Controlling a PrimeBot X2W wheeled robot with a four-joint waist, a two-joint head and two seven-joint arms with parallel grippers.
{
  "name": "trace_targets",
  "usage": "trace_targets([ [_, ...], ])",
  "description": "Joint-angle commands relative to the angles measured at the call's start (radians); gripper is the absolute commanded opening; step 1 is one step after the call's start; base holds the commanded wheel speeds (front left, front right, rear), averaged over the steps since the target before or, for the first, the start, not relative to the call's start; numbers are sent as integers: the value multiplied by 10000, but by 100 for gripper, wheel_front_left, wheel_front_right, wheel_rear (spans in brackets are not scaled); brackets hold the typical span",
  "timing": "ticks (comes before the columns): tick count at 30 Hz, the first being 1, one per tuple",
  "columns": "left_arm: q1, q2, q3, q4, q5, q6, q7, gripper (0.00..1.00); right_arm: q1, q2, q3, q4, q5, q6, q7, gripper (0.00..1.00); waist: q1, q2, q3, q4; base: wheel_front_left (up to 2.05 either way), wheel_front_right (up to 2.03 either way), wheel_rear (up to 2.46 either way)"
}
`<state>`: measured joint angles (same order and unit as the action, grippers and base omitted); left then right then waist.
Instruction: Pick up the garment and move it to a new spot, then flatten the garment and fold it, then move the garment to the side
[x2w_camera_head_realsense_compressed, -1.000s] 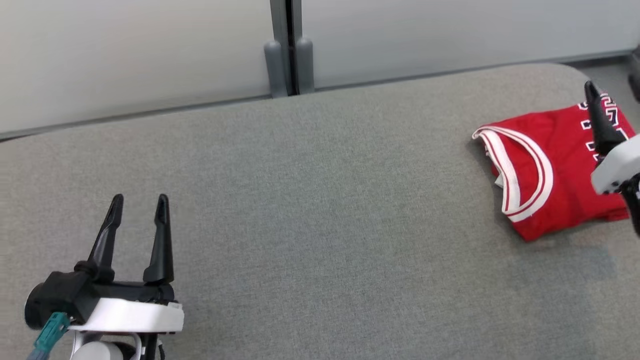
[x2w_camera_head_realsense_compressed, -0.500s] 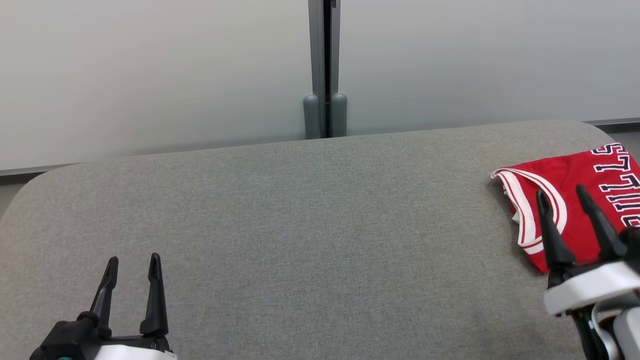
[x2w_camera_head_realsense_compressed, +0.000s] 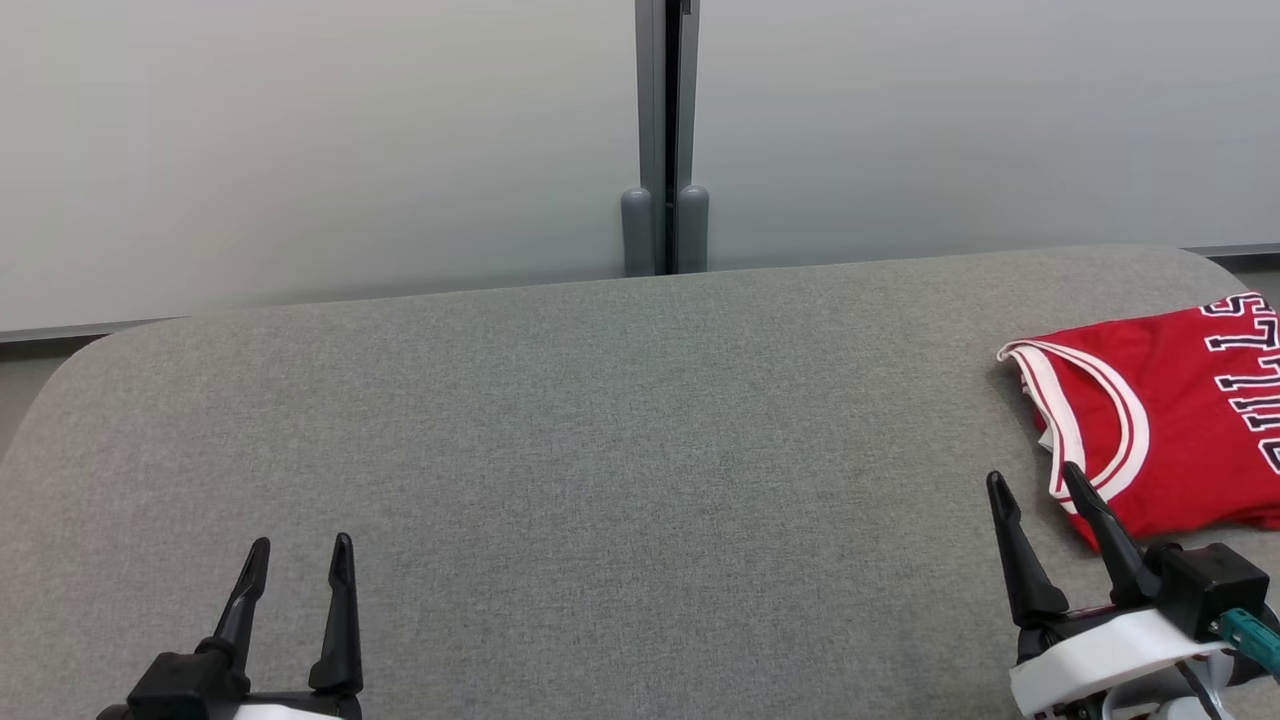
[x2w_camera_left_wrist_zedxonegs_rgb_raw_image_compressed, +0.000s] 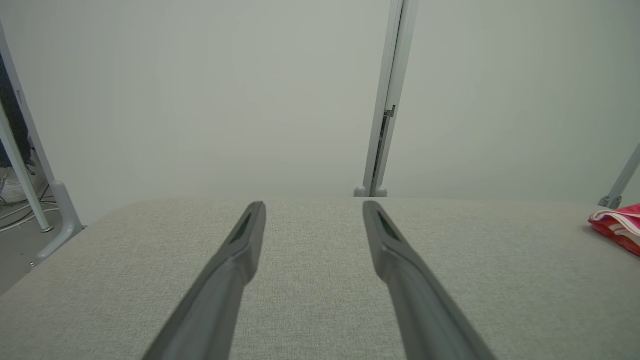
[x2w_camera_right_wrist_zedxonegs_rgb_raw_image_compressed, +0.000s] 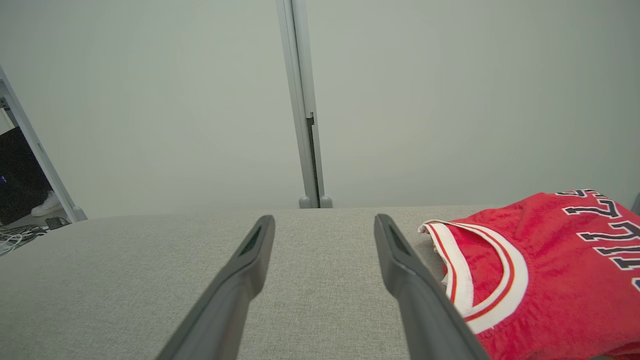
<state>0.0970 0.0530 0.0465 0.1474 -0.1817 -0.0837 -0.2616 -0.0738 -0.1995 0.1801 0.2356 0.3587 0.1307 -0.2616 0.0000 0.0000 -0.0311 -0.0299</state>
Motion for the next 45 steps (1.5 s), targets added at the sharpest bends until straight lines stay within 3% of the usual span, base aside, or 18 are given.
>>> trace_targets([
  [1,-134,20,-8,-10,82,-55,-42,100,-15,-20,-27,-5,-78,4,-43,100,0,0,-4,16,0,0,0],
  [20,-248,-8,-302,206,-73,-197,-43,100,-47,177,-214,-74,-120,4,-44,100,0,0,-26,12,0,0,0],
  [21,-94,-36,-325,226,-51,-163,0,0,-80,207,-168,-46,-145,0,0,0,0,0,-27,12,0,0,0],
  [25,-7,-93,-291,473,-174,-166,101,0,78,294,-135,121,-24,0,48,0,0,0,-24,13,0,0,0],
  [45,-579,-68,-34,584,-3996,-252,1081,0,-69,565,-846,95,3420,0,1006,0,0,0,38,62,0,0,0],
])
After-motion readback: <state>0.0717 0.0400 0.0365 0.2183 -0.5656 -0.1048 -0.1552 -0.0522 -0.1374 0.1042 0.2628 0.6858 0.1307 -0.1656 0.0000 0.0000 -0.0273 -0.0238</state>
